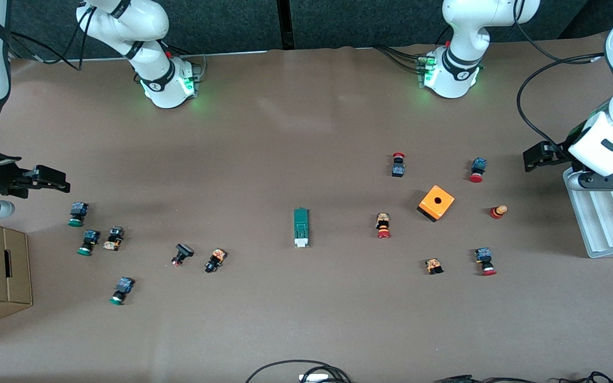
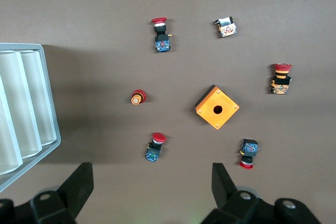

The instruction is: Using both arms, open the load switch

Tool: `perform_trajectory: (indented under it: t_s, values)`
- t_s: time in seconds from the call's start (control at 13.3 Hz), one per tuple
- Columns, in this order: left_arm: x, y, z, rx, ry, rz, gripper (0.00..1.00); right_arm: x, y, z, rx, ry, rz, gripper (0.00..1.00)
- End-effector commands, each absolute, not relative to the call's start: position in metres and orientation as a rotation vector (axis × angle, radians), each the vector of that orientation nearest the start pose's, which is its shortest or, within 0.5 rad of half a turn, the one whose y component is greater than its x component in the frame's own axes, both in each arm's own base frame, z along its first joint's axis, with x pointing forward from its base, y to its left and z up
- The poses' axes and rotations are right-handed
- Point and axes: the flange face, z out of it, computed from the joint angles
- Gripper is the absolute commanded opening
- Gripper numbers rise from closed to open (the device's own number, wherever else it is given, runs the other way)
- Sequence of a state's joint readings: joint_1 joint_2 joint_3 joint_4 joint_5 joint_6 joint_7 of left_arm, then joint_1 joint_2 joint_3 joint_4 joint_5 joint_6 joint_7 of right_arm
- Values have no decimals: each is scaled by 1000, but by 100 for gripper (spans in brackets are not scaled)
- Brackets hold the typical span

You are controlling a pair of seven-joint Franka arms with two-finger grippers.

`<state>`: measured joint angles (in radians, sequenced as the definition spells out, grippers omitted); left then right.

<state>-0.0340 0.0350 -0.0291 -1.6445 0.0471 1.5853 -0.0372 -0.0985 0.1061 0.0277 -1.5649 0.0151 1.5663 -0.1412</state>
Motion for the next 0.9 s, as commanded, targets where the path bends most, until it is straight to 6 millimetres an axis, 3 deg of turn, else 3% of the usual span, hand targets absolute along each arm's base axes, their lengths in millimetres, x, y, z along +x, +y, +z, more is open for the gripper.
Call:
perform_trajectory:
  t_s: [0.0,0.38,0.67,0.75,0.82]
  values:
    - [563,-32,576,-3080,19,127,99,580,-42,570,-3107,-108,136,100]
    - [564,-32,575,-3079,14,129,100,580,-40,572,-3106,-120,129,100]
    - [568,-40,560,-3088,0,182,100,580,-35,572,-3106,-130,129,100]
    - [567,-44,558,-3084,-64,194,100,580,-35,571,-3104,-129,131,100]
    - [563,-64,557,-3074,-100,215,100,580,-35,572,-3090,-123,123,100]
